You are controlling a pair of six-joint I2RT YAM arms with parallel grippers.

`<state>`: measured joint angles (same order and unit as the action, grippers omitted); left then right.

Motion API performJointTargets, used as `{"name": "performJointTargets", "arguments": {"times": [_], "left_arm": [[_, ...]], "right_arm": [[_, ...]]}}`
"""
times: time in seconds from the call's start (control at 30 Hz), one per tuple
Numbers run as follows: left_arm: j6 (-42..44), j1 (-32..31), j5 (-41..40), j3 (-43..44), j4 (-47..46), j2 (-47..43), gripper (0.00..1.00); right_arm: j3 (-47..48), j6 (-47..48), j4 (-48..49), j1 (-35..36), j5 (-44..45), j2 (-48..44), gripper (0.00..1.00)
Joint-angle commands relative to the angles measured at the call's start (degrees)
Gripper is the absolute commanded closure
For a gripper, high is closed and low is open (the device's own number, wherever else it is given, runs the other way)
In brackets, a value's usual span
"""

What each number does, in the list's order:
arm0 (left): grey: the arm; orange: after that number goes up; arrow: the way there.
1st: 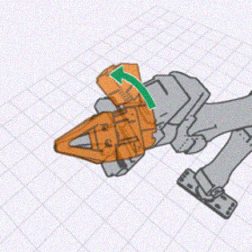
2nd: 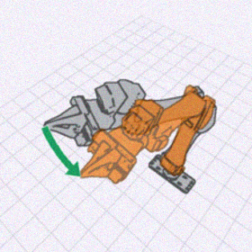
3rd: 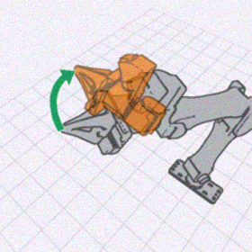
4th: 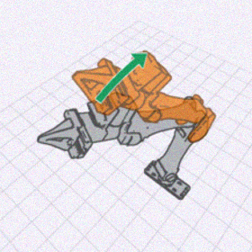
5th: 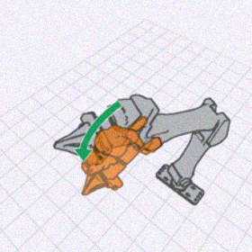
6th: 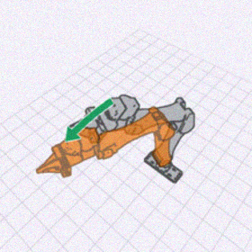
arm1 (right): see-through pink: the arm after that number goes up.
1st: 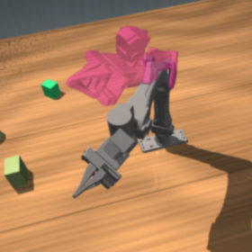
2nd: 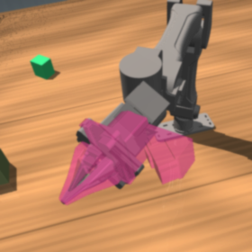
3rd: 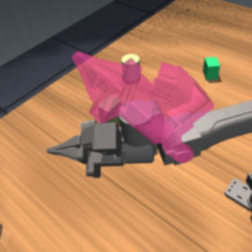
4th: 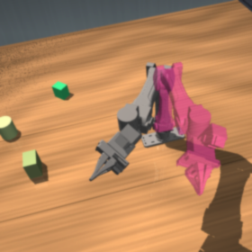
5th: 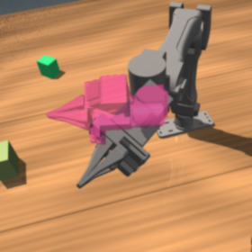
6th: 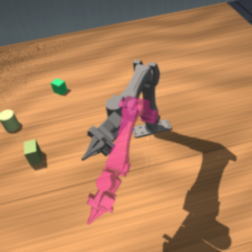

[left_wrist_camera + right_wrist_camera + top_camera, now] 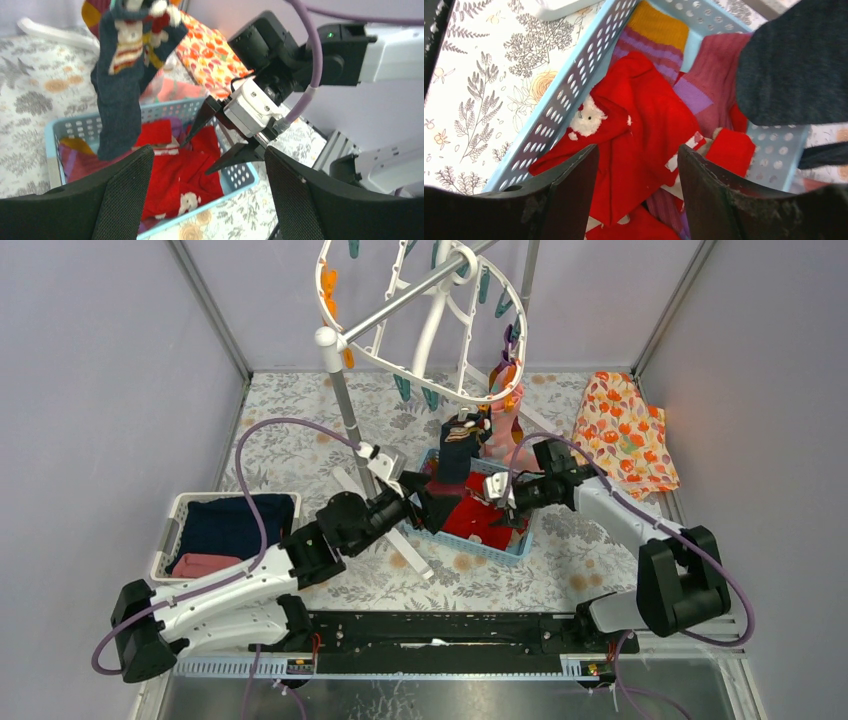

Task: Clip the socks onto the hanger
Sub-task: Pick up the sock from the bin.

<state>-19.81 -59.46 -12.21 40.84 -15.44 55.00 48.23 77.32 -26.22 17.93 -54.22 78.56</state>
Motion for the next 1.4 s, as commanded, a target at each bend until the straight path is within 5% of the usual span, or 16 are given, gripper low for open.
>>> {"name": "performJointTargets", "arguments": {"times": [0.0,0.37,0.57,0.93,1.17,1.37], "left_arm": [[-1.9,0.0,3.0,-5.1,-0.6,-1.6,0.14],[-6.9,-0.1,4.5,-13.7,-3.4,-5.8,0.14],[-10.6,0.0,6.4,-17.0,-6.4,-7.6,0.14],[-8.2,0.2,9.6,-17.1,-8.1,-9.4,0.13],[5.6,0.2,21.5,-26.4,-26.6,-11.1,0.12],[5.7,0.1,22.3,-25.5,-32.3,-6.0,0.11]], "right_arm": [[-0.4,4.5,2.5,4.5,6.0,1.6,0.35],[0.3,1.1,5.3,8.6,13.5,7.3,0.6],[3.9,-3.5,0.0,8.5,11.4,2.0,0.99],[15.5,-16.8,-10.2,3.2,6.4,-10.0,1.0],[18.5,-26.0,-14.2,-2.7,-4.4,-12.1,1.0],[19.0,-29.8,-13.3,-4.1,-6.0,-16.8,1.0]]}}
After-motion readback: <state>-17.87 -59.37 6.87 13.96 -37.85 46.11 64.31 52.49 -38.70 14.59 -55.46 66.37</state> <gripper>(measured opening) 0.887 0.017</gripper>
